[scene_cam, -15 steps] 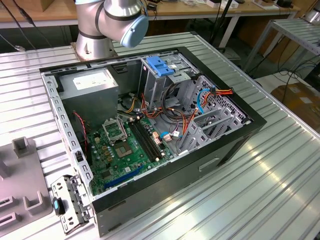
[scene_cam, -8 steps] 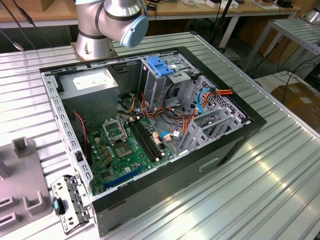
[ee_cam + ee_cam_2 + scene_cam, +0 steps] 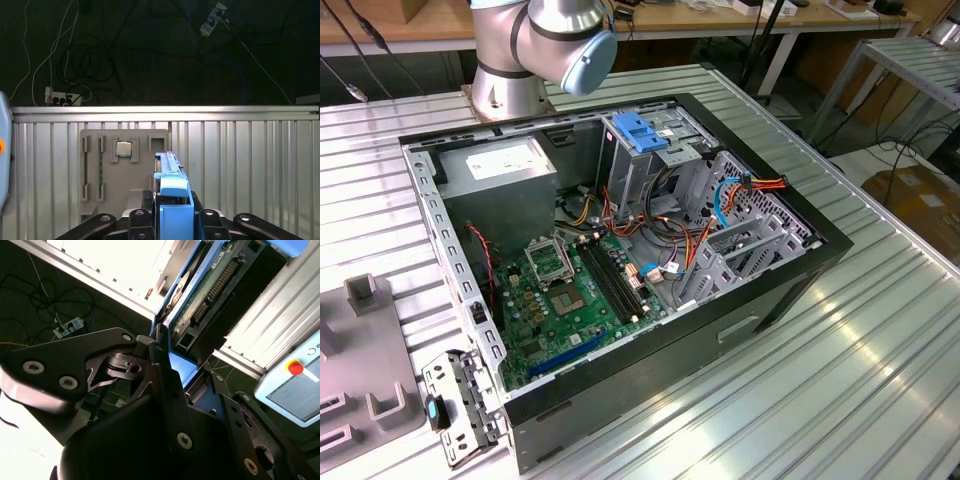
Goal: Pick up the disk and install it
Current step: 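Pick up the disk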
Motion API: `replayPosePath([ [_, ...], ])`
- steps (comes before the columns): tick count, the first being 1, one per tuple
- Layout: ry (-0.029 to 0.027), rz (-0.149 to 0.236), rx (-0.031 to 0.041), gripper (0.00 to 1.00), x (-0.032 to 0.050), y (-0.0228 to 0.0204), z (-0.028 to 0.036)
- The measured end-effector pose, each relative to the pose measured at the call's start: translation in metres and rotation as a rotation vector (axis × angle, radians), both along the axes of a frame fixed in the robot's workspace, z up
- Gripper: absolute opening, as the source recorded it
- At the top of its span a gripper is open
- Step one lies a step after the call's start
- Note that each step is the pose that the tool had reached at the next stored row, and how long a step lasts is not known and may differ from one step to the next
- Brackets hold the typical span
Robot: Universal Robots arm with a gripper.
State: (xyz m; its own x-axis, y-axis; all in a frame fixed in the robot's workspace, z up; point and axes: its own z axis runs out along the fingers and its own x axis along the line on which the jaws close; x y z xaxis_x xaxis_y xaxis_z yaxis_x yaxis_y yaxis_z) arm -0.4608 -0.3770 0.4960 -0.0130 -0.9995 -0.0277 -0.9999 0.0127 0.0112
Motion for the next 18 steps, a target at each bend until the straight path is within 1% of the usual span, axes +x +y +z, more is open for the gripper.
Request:
replayPosePath([
  [18,0.0,0.0,0.0,0.37,0.0125,0.0,0.0],
])
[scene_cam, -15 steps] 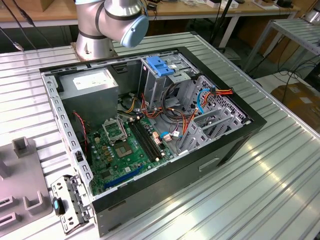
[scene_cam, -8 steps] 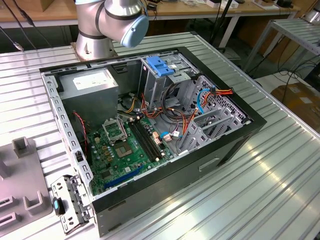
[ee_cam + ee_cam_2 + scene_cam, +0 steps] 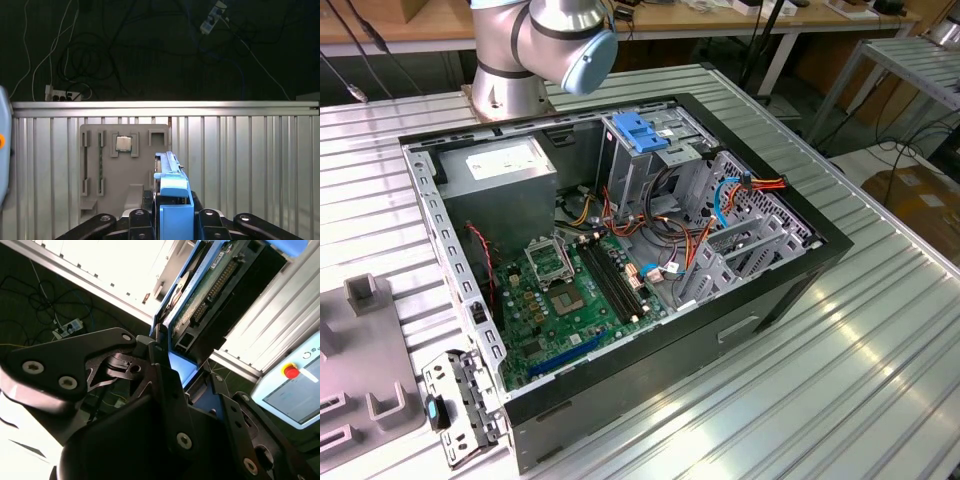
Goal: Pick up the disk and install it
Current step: 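Pick up the disk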
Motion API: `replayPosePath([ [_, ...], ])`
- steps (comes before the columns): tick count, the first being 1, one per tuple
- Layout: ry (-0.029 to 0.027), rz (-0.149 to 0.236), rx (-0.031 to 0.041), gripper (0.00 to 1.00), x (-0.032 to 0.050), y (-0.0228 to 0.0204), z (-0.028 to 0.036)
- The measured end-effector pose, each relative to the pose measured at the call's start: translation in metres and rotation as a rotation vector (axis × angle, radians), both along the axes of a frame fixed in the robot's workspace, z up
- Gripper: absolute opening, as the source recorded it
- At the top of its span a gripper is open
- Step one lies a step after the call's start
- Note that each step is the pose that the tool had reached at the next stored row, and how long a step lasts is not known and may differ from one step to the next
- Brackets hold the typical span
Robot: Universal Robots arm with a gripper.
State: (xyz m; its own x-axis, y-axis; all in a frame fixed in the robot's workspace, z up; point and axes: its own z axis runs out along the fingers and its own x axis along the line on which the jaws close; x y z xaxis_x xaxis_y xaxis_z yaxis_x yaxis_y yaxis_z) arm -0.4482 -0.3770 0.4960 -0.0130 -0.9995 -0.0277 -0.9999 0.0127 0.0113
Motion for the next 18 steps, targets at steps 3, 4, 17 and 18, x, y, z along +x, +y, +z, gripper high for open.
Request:
replayPosePath([
  [3,0.0,0.0,0.0,0.37,0.0037,0.0,0.0],
  [4,0.0,0.0,0.0,0.37,0.005,0.0,0.0],
  [17,0.0009,0.0,0.0,0.37,0.0285,0.0,0.0],
  [18,0.0011,0.0,0.0,0.37,0.0301,0.0,0.0],
])
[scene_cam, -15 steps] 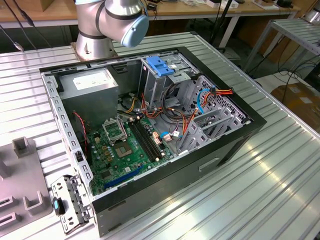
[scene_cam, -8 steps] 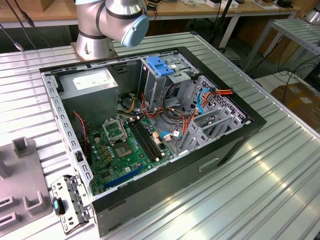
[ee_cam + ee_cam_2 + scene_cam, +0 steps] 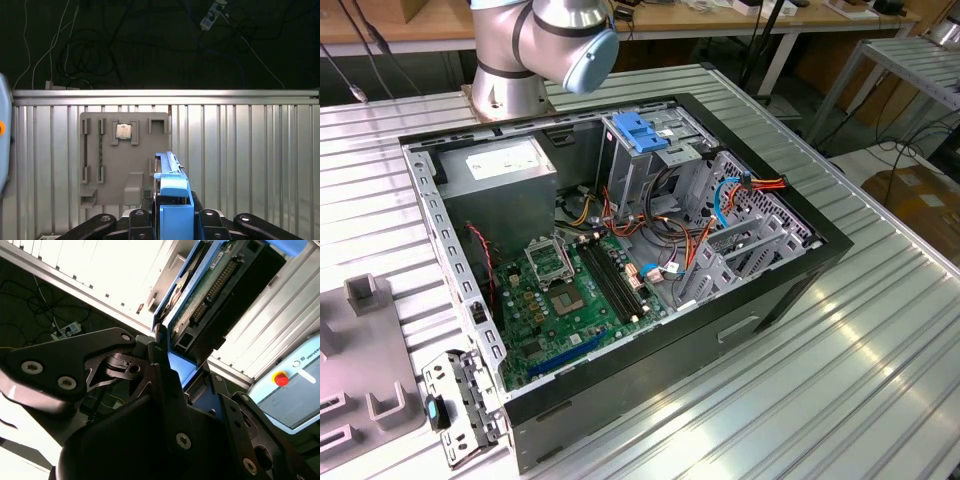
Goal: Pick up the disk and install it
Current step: 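Pick up the disk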
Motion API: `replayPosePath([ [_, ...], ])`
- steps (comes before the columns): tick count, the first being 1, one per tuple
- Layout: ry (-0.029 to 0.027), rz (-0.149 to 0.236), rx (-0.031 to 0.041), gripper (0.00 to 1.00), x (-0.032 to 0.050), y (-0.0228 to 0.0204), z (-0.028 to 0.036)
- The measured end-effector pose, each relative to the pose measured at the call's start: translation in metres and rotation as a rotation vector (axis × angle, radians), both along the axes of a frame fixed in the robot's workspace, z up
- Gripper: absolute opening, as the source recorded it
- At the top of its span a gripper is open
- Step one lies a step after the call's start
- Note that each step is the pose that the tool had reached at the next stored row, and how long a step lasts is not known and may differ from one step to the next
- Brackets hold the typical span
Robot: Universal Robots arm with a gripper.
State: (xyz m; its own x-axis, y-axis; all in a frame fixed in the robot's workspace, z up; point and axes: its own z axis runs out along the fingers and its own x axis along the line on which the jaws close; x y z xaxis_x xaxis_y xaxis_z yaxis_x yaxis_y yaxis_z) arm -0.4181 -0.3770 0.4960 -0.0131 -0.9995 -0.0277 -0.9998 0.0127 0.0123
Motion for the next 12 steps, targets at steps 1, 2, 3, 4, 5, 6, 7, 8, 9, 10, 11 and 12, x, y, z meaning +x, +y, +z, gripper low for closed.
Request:
replayPosePath([
  [1,-0.0001,0.0,0.0,0.37,0.0012,0.0,-0.0001],
  [2,0.0001,0.0,0.0,0.37,0.0026,0.0,0.0],
  [3,0.0002,0.0,0.0001,0.37,0.0041,0.0,0.0],
  [4,0.0004,0.0,0.0001,0.37,0.0053,0.0,0.0],
  [5,0.0005,0.0,0.0,0.37,0.0071,-0.0001,0.0],
  [6,0.0004,0.0,0.0001,0.37,0.0081,-0.0001,0.0],
  [7,0.0004,0.0,0.0001,0.37,0.0092,-0.0001,0.0],
  [8,0.0006,0.0,0.0001,0.37,0.0113,-0.0001,0.0],
  [9,0.0006,0.0,0.0001,0.37,0.0134,-0.0002,0.0],
  [10,0.0007,0.0,0.0001,0.37,0.0144,-0.0002,0.0],
  [11,0.0008,0.0,0.0,0.37,0.0159,-0.0002,0.0],
  [12,0.0008,0.0,0.0,0.37,0.0175,-0.0002,0.0],
])
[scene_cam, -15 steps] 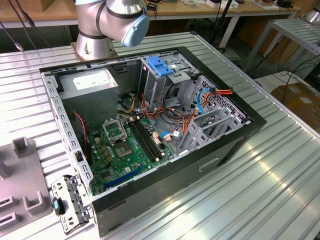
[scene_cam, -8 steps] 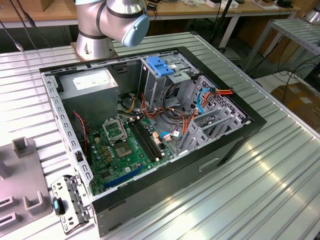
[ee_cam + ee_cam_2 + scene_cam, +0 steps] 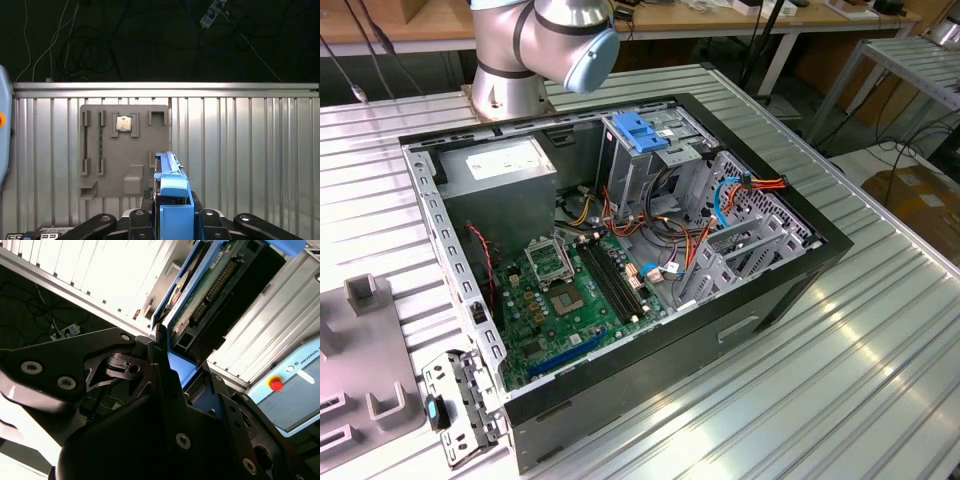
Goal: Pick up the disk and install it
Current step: 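Pick up the disk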
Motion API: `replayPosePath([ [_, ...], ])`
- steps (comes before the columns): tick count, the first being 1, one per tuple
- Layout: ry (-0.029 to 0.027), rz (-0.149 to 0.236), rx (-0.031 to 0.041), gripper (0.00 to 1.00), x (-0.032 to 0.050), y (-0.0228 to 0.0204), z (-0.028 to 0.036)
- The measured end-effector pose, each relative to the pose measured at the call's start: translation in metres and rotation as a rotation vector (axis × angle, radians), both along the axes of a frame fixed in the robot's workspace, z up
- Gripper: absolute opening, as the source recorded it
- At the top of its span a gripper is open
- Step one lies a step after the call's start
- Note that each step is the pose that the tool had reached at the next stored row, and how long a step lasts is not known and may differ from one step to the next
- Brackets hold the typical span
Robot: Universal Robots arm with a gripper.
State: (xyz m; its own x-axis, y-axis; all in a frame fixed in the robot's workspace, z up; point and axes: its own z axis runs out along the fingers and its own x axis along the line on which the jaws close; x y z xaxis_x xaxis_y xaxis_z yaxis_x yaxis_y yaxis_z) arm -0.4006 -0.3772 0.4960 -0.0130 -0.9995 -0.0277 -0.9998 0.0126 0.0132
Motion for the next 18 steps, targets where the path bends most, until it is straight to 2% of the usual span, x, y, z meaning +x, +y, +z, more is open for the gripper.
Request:
replayPosePath([
  [18,0.0016,0.0,0.0001,0.37,0.0282,-0.0003,0.0],
])
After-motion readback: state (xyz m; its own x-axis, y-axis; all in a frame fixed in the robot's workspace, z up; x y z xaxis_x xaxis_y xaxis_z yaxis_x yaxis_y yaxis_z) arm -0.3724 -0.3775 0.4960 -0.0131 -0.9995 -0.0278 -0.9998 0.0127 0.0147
